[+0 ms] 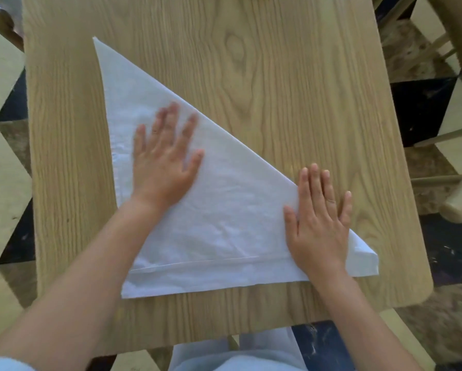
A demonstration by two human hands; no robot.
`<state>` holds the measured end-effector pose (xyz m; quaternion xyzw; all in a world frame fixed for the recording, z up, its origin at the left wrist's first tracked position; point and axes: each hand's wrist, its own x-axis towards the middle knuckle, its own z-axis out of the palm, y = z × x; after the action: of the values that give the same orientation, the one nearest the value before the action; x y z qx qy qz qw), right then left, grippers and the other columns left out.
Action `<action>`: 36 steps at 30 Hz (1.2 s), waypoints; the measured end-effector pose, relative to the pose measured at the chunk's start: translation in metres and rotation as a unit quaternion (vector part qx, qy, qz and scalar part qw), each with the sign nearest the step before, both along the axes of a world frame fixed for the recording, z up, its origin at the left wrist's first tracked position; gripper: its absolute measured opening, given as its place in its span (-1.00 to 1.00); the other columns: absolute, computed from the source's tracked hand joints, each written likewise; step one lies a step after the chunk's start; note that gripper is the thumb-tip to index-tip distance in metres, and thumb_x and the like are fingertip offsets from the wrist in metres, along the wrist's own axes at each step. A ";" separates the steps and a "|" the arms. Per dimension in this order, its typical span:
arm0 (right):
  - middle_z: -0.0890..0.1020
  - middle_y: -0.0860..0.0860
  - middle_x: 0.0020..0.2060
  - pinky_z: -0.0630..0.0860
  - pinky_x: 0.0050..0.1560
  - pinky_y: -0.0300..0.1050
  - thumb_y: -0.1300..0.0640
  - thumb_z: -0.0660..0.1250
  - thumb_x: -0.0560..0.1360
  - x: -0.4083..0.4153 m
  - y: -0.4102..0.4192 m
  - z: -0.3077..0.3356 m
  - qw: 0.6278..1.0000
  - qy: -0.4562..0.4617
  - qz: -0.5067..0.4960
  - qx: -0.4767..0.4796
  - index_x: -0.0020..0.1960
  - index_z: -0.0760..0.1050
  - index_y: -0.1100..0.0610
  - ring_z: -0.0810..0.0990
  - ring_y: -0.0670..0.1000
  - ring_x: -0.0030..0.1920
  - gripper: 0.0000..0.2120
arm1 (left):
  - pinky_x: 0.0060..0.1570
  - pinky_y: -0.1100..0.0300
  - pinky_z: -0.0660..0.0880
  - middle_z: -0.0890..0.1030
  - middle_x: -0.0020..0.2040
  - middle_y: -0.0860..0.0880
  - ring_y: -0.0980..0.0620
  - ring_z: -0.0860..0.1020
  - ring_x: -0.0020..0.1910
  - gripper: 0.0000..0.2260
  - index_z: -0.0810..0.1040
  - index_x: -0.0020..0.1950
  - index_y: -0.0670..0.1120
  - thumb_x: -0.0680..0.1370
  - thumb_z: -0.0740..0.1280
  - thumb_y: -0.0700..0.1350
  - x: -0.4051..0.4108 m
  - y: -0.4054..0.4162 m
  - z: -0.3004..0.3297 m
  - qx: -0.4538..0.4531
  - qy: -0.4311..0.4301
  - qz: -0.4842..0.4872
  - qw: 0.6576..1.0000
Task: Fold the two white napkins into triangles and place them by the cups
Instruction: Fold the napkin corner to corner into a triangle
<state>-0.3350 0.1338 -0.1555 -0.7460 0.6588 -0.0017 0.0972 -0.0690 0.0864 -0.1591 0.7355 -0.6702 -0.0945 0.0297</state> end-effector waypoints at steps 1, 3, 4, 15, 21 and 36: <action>-0.02 -0.02 0.52 -0.16 0.46 0.18 -0.09 -0.09 0.56 -0.011 0.003 0.000 1.000 0.004 -0.013 0.004 0.52 -0.09 0.10 -0.08 -0.04 0.51 -0.41 | 0.45 -0.08 -0.10 0.00 0.56 -0.06 -0.01 -0.01 0.53 -0.42 0.04 0.53 0.09 0.51 -0.09 0.20 0.015 0.002 0.000 0.005 0.000 0.023 1.000; -0.03 0.00 0.53 -0.20 0.45 0.17 -0.12 -0.10 0.55 -0.030 0.008 0.001 0.999 0.011 -0.033 0.011 0.53 -0.11 0.10 -0.09 -0.03 0.52 -0.39 | 0.45 -0.10 -0.09 -0.02 0.56 -0.05 0.01 -0.04 0.53 -0.41 0.01 0.53 0.12 0.50 -0.07 0.22 0.042 0.005 0.000 0.013 -0.004 0.057 0.998; -0.04 0.00 0.53 -0.23 0.45 0.16 -0.13 -0.11 0.55 -0.036 0.010 0.002 0.999 0.015 -0.038 0.013 0.53 -0.11 0.10 -0.10 -0.02 0.52 -0.38 | 0.45 -0.11 -0.10 -0.03 0.56 -0.03 0.02 -0.04 0.53 -0.41 -0.01 0.53 0.14 0.51 -0.06 0.22 0.052 0.005 0.001 0.014 -0.005 0.066 0.998; 0.06 0.12 0.52 -0.08 0.40 0.30 -0.19 -0.03 0.55 -0.010 -0.012 0.020 0.994 -0.093 -0.056 -0.022 0.53 0.01 0.07 -0.03 0.07 0.52 -0.38 | 0.38 -0.21 -0.27 -0.09 0.56 -0.04 0.01 -0.11 0.53 -0.45 -0.03 0.55 0.03 0.58 -0.03 0.13 -0.058 0.075 0.023 -0.017 0.070 0.166 0.983; 0.54 0.10 0.06 0.39 0.07 0.03 -0.10 0.21 0.52 0.117 -0.133 0.034 0.977 -0.179 0.111 0.036 0.16 0.50 0.14 0.43 0.14 0.17 -0.64 | 0.40 -0.29 -0.14 -0.04 0.56 -0.08 -0.06 -0.06 0.53 -0.43 0.00 0.54 0.04 0.56 -0.03 0.17 -0.094 0.104 0.009 0.033 0.027 0.204 0.978; 0.46 -0.14 -0.41 0.15 0.19 0.00 0.02 0.37 0.36 0.125 -0.196 0.034 0.963 -0.250 -0.028 0.099 -0.29 0.47 0.03 0.46 -0.01 -0.21 -0.87 | 0.38 -0.33 -0.04 0.02 0.55 -0.03 -0.06 0.00 0.52 -0.43 0.02 0.53 0.09 0.54 0.00 0.20 0.011 0.089 0.014 0.053 -0.028 -0.128 0.990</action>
<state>-0.2100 -0.0621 -0.1211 -0.6896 0.6313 -0.1256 0.3320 -0.0582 0.1759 -0.1448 0.6467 -0.7534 -0.1121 -0.0399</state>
